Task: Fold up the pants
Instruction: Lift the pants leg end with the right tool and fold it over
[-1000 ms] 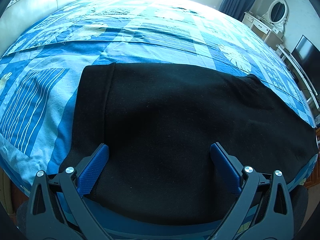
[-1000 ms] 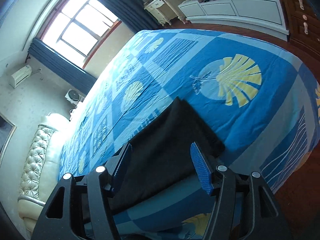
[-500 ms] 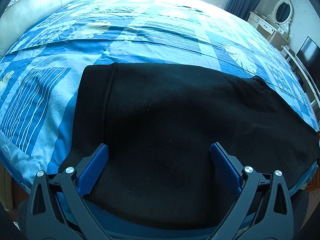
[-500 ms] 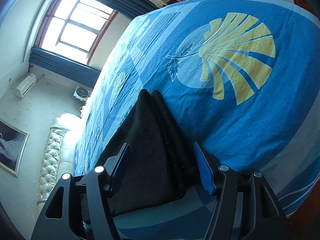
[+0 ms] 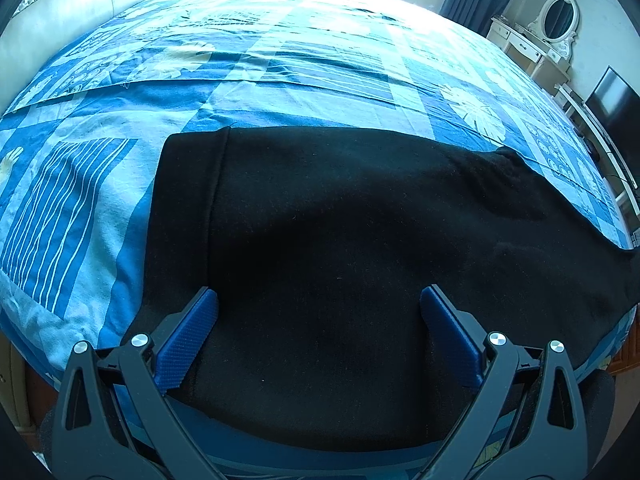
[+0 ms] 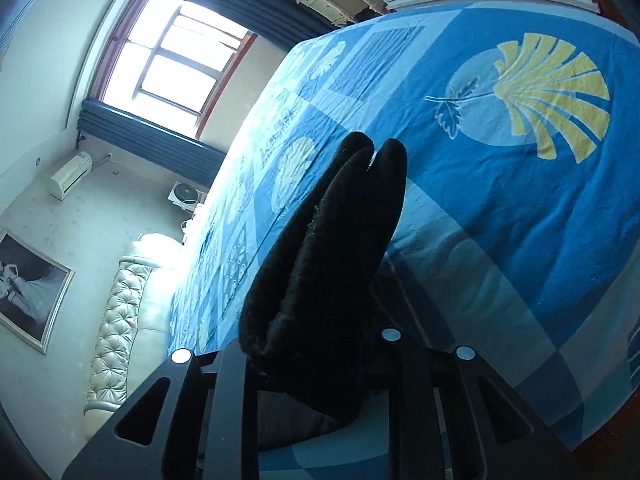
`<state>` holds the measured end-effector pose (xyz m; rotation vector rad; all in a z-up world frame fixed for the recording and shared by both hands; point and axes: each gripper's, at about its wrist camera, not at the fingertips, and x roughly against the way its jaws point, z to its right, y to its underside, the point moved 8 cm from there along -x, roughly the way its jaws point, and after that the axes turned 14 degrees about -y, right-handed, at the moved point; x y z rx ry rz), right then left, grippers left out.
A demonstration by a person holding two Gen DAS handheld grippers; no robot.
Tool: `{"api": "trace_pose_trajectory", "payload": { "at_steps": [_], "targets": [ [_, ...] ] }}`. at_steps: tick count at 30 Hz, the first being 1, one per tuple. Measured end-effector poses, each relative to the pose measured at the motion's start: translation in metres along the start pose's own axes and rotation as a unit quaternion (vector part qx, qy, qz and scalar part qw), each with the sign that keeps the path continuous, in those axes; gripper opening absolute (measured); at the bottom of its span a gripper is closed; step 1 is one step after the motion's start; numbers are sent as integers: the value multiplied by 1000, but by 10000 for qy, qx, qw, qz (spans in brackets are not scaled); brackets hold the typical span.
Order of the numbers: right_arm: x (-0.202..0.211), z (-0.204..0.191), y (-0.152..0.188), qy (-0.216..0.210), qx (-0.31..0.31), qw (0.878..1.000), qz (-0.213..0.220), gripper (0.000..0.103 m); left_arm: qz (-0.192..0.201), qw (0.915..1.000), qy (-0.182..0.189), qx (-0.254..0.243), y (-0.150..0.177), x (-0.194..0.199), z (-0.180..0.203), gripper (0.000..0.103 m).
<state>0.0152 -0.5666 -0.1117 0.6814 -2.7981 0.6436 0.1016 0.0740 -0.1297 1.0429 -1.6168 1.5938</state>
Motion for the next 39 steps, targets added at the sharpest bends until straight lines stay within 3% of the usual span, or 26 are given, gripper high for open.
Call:
{"api": "trace_pose_trajectory", "payload": {
  "at_steps": [8,15,23,28,34,39],
  "targets": [
    [-36,-140,32,-614,863,9935,-411,22,32,9999,100,-1,9,25,-9,101],
    [-105,-216,109,-817,1446,9784,-1231,22,198,9998,-40,-64,16,40,-23,101],
    [-197,-214,209,-289,1837,9579,-2187,22,104,9999,20,107,15,41,-26,101],
    [-230,-199,259,338,2304,9383,-2555,22,57,10000,-39,36,19,37,-24,101],
    [-248,-189,295,904,3013,9092,-2728,22,5,10000,-50,7,22,33,-21,101],
    [-258,-182,313,1044,3222,8959,-2874,22,-17,10000,-57,8,23,31,-21,101]
  ]
}}
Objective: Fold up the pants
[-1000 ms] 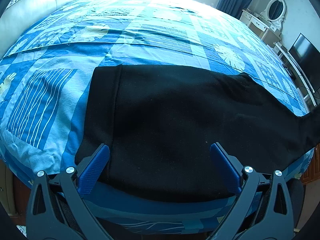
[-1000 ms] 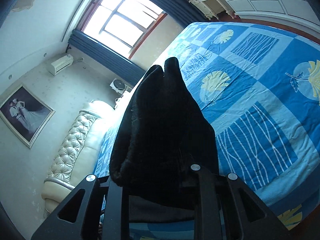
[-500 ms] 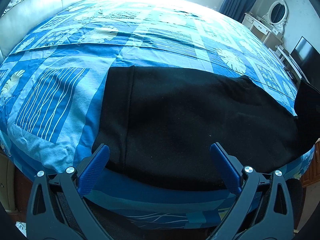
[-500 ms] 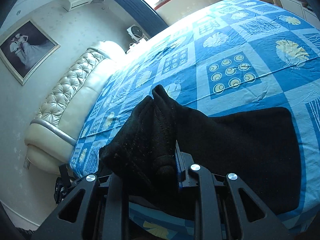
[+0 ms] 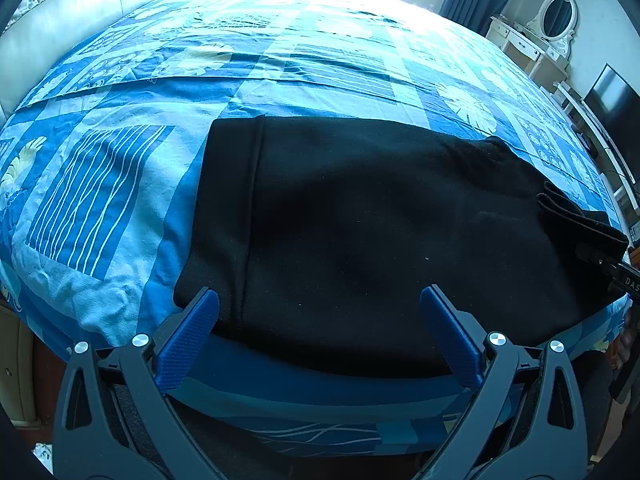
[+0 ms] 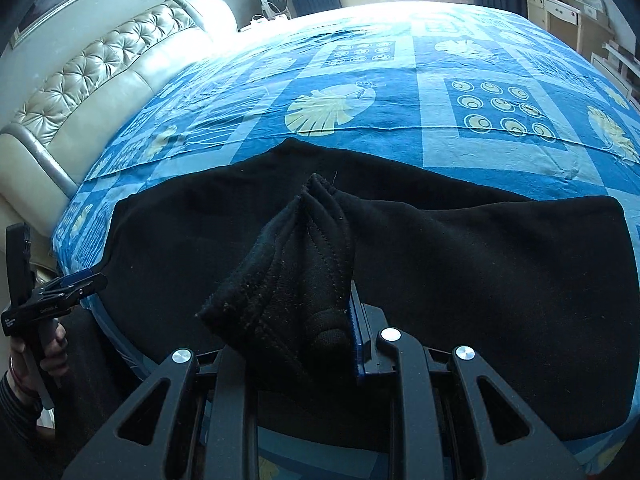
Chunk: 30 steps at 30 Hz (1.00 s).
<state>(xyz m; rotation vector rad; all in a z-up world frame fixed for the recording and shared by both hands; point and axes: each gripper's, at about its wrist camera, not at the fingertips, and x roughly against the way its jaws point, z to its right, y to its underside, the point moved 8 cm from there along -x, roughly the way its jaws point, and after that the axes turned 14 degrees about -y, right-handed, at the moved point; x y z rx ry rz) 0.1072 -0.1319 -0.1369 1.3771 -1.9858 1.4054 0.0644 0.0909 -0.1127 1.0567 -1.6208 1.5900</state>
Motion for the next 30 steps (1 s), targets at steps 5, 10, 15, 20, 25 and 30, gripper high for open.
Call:
{"api": "trace_pose_trajectory", "payload": {
  "at_steps": [5,10,15,20,25,30],
  "targets": [
    [-10,-5,8,107,72,9999,-94,34,-15,10000,11,-14,1,-1,0,101],
    [-10,-28,15,-384,51,9992,-124,54,-20,10000,29,-5,1,-2,-1,101],
    [-15,-57,24,-780,261,9962,-299,66,-5,10000,36,63,-1,-1,-5,101],
    [-19,-58,24,-829,255,9956,-362,67,57,9998,65,196,-7,3,-14,101],
    [5,-57,10,-1072,58,9941,153,67,198,9979,216,570,-23,9,-41,101],
    [31,-47,-1,-1186,-149,9910,602,67,-166,9885,748,1300,-31,-11,-84,101]
  ]
}}
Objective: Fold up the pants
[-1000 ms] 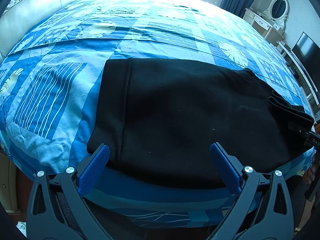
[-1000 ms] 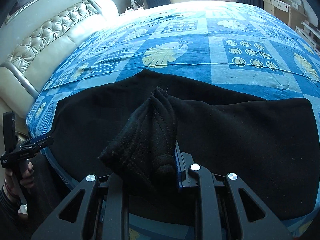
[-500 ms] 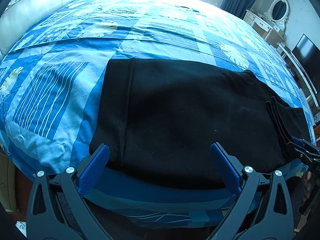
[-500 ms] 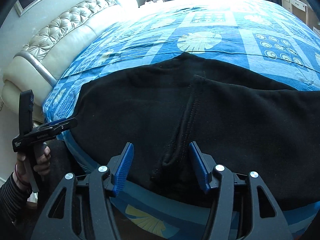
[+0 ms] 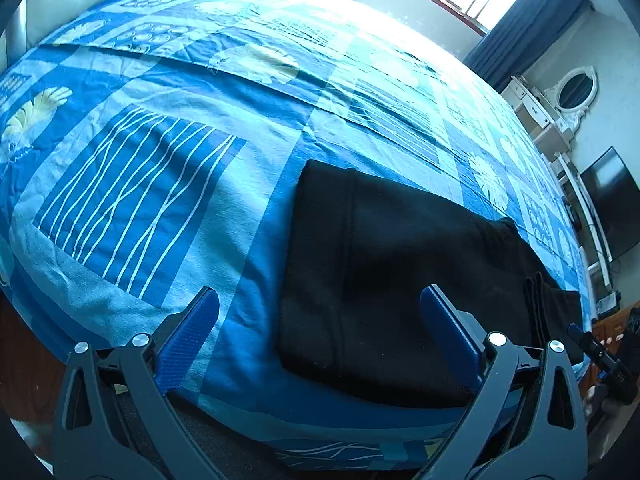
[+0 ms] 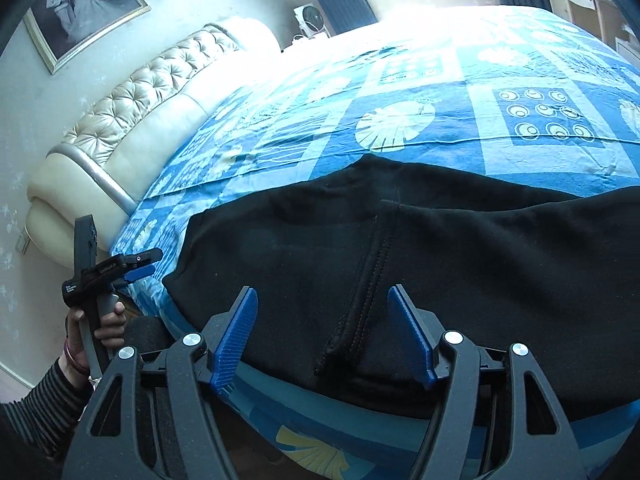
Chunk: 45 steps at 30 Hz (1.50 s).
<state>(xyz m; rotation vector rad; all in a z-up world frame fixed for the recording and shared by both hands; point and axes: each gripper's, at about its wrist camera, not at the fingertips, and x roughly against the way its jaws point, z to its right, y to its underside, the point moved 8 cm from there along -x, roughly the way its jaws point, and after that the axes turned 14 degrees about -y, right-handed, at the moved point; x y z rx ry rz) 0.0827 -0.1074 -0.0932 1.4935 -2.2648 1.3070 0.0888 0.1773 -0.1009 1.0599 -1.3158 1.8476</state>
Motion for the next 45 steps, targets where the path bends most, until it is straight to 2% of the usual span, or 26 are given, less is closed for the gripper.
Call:
{"api": "trace_pose_trajectory", "payload": {
  "at_steps": [2,5,7,13,18,21,22,23,24,27,30,32,34,35,40,45],
  "targets": [
    [6,3,0,-13,-17,9999,99,67,-271,9979,428,405,-5,-12,-17,101],
    [13,11,4,76,-83,9997,204,67,-655,9883,994,952,-8,-30,-34,100],
    [19,21,9,102,-273,9993,220,67,-713,9841,1215,1082,-9,-36,-36,100],
    [30,35,28,177,-730,9967,299,67,-723,9841,1536,527,-11,-36,-5,100],
    [37,32,42,287,-779,9961,293,67,-839,9838,1562,266,-15,-51,8,100],
    [48,30,45,353,-723,9958,439,67,-872,9820,1664,172,-19,-52,14,100],
    [52,30,46,367,-745,9953,494,67,-889,9798,1785,137,-19,-51,17,96],
    [54,30,47,350,-784,9949,532,67,-957,9762,1942,96,-17,-51,23,83],
    [56,31,47,324,-819,9945,559,67,-1060,9731,2043,56,-14,-53,29,79],
    [56,34,47,254,-946,9933,608,67,-1028,9763,1899,-111,-11,-60,37,78],
    [51,34,51,113,-1132,9919,564,67,-971,9756,1966,-86,-11,-61,41,75],
    [51,31,53,82,-1125,9921,546,67,-1042,9756,1932,11,-8,-66,39,45],
    [49,28,53,35,-1104,9925,531,67,-1087,9736,2000,157,-8,-69,36,39],
    [48,28,54,21,-1108,9924,526,67,-1147,9714,2067,209,-7,-69,35,33],
    [48,24,53,-14,-1134,9920,556,67,-1303,9657,2219,349,-9,-59,41,29],
    [55,21,52,9,-1118,9912,709,67,-1006,9649,2410,295,-28,-14,70,29]
  ]
}}
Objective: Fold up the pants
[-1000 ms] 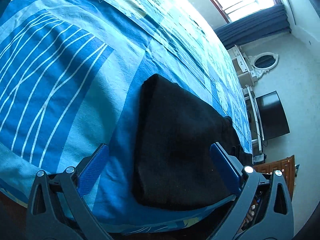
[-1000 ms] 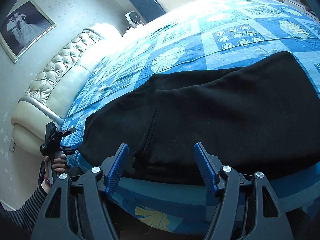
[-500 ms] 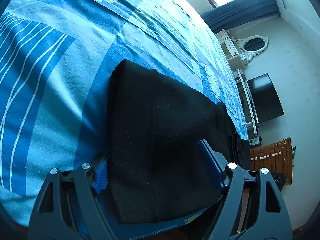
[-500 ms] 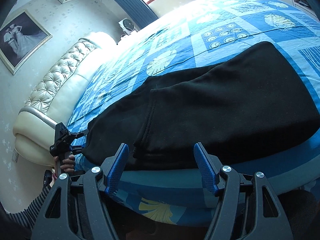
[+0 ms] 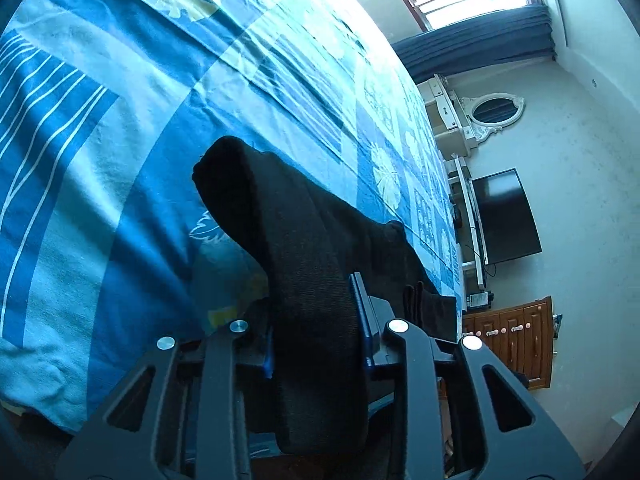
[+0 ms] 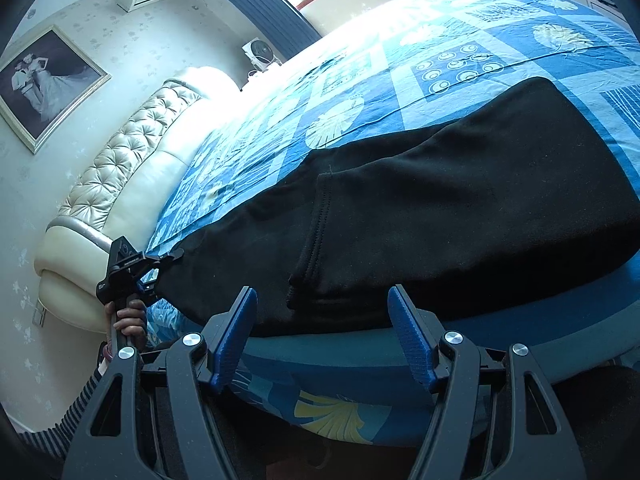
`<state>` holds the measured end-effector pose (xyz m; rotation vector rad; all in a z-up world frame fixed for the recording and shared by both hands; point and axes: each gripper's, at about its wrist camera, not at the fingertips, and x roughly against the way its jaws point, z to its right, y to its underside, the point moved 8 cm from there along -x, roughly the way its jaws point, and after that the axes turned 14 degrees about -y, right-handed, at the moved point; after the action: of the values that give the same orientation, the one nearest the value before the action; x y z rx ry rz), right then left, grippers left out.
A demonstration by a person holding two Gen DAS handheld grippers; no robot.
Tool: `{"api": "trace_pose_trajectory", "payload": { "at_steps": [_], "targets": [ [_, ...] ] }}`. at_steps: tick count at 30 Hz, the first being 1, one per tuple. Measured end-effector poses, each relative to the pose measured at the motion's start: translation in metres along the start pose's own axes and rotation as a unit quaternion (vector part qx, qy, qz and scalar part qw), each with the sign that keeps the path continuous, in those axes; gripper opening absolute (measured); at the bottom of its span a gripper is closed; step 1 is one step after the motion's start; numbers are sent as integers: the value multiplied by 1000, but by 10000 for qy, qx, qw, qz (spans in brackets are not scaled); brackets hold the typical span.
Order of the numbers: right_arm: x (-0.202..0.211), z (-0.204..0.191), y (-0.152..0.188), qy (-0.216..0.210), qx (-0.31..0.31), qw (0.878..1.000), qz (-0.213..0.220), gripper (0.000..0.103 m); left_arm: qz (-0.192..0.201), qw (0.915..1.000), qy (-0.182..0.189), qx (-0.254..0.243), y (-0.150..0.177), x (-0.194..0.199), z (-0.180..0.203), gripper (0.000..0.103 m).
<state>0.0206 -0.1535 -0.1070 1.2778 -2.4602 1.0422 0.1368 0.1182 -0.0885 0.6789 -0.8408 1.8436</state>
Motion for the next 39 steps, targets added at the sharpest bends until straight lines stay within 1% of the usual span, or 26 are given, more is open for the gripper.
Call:
{"api": "trace_pose_trajectory", "payload": {
  "at_steps": [2,5,9,11,14,15,18,22,25,29,32,33,34,35,36,37,38,39],
  "targets": [
    [3,-1,2,-24,-56,10000,53,67,82,9998,111,-156,-4,10,31,29],
    [6,-7,7,-95,-35,9999,3,67,160,9979,120,-614,-5,18,83,28],
    [18,-9,6,-42,65,9999,86,67,117,9913,94,-1305,5,10,158,28],
    [27,-3,5,3,-15,9998,200,67,53,9859,129,-1667,16,0,197,25],
    [42,12,2,163,-182,9989,388,67,-74,9765,63,-2155,37,-25,250,13],
    [48,17,1,210,-246,9984,469,67,-140,9737,18,-2273,44,-36,264,10],
    [64,27,-1,286,-367,9964,714,67,-364,9643,-137,-2619,69,-78,296,10],
    [75,33,0,254,-507,9946,868,67,-704,9510,-626,-2944,101,-146,313,10],
    [83,33,0,248,-505,9936,978,67,-906,9379,-928,-3218,127,-188,319,10],
    [90,40,-3,197,-652,9912,1131,67,-883,9143,-1406,-3695,157,-225,320,10],
    [94,47,-1,154,-770,9899,1182,67,-750,9006,-1679,-3939,170,-241,316,13],
    [95,50,-2,144,-829,9891,1210,67,-680,8982,-1699,-3996,172,-242,316,14],
    [96,52,-2,131,-881,9882,1245,67,-627,8975,-1670,-4033,174,-242,319,17],
    [98,54,-2,116,-924,9875,1275,67,-580,8978,-1605,-4060,175,-241,321,24],
    [100,56,-3,112,-950,9868,1309,67,-524,8988,-1519,-4079,178,-238,326,26],
    [102,57,-4,122,-956,9862,1346,67,-454,8999,-1421,-4097,180,-234,329,30],
    [105,58,-4,124,-949,9858,1376,67,-397,9000,-1347,-4126,181,-229,331,36],
    [108,58,-5,120,-940,9855,1407,67,-338,9000,-1278,-4154,182,-222,334,38]
  ]
}}
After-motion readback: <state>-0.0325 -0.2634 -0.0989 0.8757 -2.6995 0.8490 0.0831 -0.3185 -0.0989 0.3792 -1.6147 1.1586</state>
